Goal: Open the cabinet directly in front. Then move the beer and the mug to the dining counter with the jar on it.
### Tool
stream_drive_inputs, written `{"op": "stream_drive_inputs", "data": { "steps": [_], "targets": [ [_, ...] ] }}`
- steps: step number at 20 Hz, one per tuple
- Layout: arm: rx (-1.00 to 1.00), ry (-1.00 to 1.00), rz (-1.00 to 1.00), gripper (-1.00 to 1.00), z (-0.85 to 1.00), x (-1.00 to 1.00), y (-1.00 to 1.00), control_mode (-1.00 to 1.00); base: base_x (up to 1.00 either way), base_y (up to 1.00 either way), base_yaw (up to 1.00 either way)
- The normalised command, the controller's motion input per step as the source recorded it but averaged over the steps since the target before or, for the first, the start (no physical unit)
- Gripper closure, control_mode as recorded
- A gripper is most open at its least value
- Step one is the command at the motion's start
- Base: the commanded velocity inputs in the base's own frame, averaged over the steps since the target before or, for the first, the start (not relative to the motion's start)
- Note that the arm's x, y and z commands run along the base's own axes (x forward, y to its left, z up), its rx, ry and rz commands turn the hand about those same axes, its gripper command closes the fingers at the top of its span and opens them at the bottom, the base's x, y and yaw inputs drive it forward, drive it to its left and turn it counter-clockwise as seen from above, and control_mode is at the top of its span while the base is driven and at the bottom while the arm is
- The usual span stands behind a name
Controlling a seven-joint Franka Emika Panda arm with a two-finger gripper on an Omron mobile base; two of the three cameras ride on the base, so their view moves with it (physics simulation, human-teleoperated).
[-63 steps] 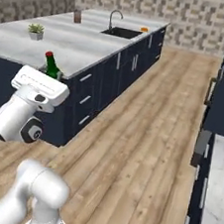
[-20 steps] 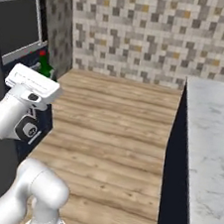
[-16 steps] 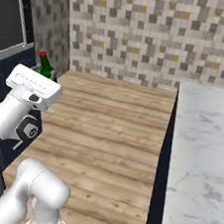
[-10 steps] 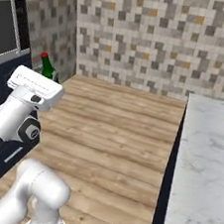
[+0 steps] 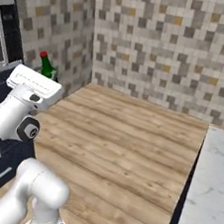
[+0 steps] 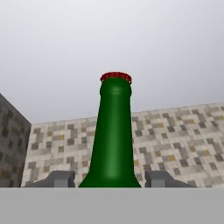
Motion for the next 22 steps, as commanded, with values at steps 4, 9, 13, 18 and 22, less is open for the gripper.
{"op": "stream_drive_inputs", "data": {
  "steps": [4,9,13,18,22],
  "targets": [
    [0.0,0.0,0.0,1.0,0.0,0.0,0.0,1.0,1.0,-0.6,0.11],
    [0.0,0.0,0.0,1.0,0.0,0.0,0.0,1.0,1.0,-0.57,0.09],
    [0.0,0.0,0.0,1.0,0.0,0.0,0.0,1.0,1.0,-0.44,0.1],
    [0.0,0.0,0.0,1.0,0.0,0.0,0.0,1.0,1.0,-0.47,0.1],
    [0.0,0.0,0.0,1.0,0.0,0.0,0.0,1.0,1.0,-0.56,0.02]
  ]
}}
